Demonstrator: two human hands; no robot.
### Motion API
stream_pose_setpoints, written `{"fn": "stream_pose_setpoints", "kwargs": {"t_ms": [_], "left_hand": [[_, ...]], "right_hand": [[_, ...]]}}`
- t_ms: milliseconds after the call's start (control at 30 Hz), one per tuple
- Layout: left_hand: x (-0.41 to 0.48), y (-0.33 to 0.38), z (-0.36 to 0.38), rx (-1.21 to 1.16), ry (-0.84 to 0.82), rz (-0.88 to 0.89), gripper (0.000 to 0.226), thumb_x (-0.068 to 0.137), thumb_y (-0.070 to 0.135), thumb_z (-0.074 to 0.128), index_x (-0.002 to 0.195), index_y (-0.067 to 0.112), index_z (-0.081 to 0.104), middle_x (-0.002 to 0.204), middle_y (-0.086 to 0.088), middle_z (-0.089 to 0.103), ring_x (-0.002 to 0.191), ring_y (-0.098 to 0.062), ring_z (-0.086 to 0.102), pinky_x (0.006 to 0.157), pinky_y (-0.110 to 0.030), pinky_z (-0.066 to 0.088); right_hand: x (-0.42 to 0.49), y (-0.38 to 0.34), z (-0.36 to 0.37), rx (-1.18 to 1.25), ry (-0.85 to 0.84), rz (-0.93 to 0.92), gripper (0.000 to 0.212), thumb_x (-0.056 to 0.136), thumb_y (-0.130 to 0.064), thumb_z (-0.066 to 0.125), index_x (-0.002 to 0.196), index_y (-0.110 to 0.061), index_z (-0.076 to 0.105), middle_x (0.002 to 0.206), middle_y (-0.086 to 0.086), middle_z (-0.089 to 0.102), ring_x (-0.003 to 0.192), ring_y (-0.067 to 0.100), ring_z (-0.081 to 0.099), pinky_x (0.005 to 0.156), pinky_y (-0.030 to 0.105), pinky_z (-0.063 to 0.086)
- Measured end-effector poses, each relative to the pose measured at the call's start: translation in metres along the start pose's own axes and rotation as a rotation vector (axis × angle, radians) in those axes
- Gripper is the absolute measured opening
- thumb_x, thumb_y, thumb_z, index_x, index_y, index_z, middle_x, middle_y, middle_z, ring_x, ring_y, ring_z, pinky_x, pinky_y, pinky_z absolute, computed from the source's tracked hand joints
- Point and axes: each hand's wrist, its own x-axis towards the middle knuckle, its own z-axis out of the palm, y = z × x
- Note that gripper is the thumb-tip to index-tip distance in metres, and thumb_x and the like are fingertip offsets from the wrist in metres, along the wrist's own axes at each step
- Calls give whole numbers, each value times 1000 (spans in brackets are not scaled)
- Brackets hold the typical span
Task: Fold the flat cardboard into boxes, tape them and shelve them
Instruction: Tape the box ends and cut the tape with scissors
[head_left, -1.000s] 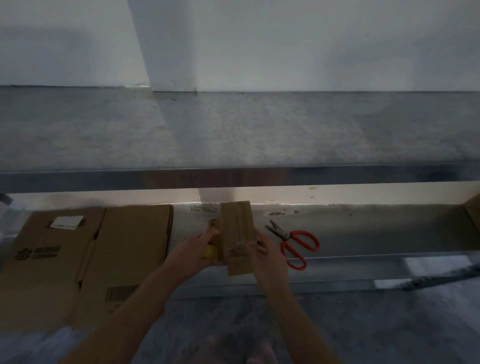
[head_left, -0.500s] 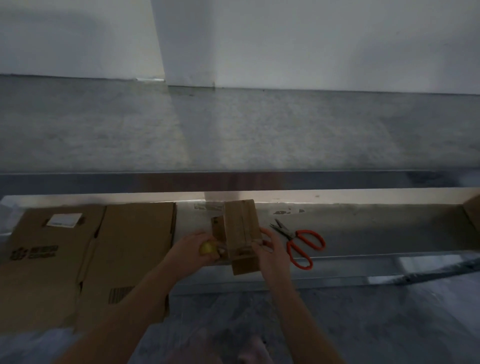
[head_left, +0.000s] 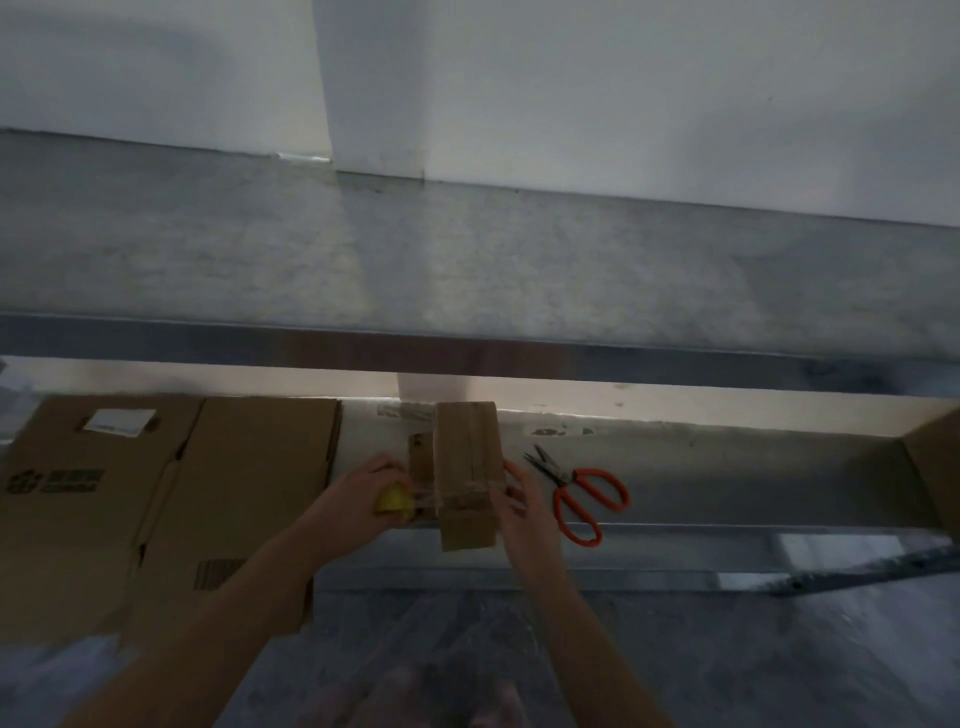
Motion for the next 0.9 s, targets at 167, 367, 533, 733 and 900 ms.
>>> {"fn": "stream_pose_setpoints", "kwargs": {"t_ms": [167,367,533,733,900], "left_hand": [[0,4,4,-4,11,-60,43,75,29,80,114,22,63,115,16,47,101,-4,52,88,-15,38],[-4,10,0,-3,54,-126,35,79,28,76,108,31,56,111,17,47,96,-1,51,80,-6,33],[-7,17,2,-13,86,-207,30,81,24,75,104,27,56,109,13,50,95,-6,52,79,-19,40],[-8,20,-1,-20,80,-226,32,80,25,76,105,27,56,109,12,51,96,-8,52,80,-21,42],[-6,21,-4,-33,67,-161,32,80,28,76,103,29,55,107,12,51,93,-5,51,75,-16,37]], "right_hand": [[2,31,-47,-410,102,-87,45,101,-33,47,145,-24,43,149,-4,41,138,16,37,112,36,34],[27,68,-106,-744,156,-112,52,92,-29,63,140,-17,47,144,9,44,131,26,41,110,40,38],[42,74,-114,-1021,163,-140,42,92,-41,57,127,-19,54,126,3,57,117,23,50,97,36,41],[48,65,-102,-1111,86,-52,37,101,-31,47,131,-10,44,128,6,54,113,20,53,88,28,47],[0,49,-96,-924,209,38,36,98,-21,45,134,-18,47,118,8,63,104,26,62,82,33,48]]}}
